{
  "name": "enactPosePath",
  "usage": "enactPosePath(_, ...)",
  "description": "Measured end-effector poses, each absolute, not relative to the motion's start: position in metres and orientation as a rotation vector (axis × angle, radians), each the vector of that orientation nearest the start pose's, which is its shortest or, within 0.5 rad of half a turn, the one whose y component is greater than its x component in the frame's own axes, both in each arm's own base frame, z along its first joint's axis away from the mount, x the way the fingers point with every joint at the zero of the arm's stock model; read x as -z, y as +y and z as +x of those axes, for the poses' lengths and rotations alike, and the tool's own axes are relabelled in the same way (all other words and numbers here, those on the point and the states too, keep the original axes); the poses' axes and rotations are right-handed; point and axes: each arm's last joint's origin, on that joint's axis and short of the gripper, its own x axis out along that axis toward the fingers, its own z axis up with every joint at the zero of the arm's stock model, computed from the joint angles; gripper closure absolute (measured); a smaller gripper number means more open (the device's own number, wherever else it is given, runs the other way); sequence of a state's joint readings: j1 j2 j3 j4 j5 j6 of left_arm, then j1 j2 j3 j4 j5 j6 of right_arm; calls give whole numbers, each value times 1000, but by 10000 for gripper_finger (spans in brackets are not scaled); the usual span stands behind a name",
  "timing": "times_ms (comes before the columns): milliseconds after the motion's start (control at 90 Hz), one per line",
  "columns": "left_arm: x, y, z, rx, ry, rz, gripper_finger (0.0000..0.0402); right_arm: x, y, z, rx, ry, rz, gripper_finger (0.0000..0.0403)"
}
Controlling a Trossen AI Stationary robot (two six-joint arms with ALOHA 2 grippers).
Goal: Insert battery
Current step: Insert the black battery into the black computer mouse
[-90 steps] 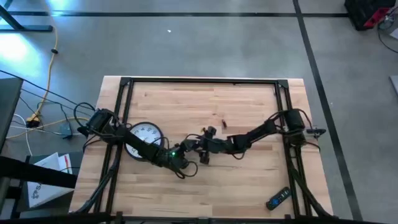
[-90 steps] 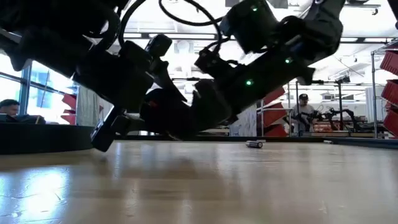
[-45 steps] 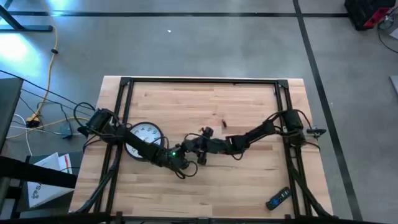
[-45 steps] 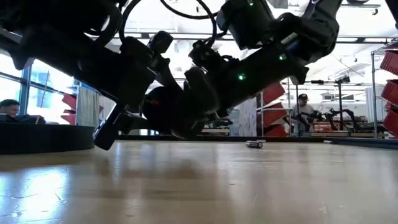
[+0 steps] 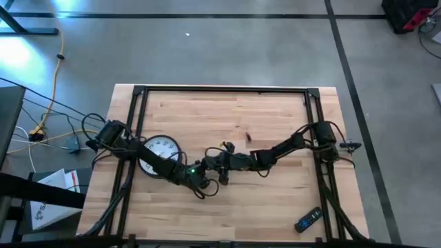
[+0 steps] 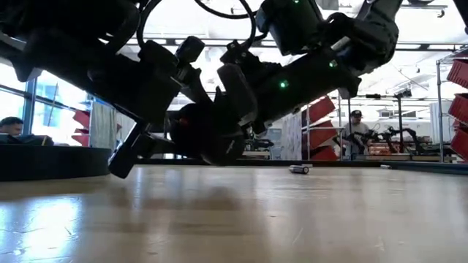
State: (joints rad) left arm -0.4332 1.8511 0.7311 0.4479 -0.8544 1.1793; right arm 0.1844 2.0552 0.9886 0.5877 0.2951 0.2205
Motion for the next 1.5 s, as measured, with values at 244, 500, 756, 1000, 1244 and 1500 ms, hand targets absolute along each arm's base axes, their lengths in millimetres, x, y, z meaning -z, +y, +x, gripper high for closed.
enactPosePath(244,-110,-115,302,-61,730,1490,122,-106,64,392,182,476,72,253)
enactPosePath(500,-111,-119,299,-122,726,1400,120,-106,63,392,180,484,11,258)
enactPosePath(756,-137,-122,287,-213,682,1169,119,-112,60,393,159,481,-53,257)
enactPosePath(1000,-159,-120,276,-260,634,886,120,-111,49,386,276,552,-234,257)
enactPosePath(1244,-158,-127,270,-223,634,767,120,-120,46,384,308,574,-285,257)
enactPosePath(1500,-167,-115,259,-251,683,490,119,-115,42,380,330,665,-465,257)
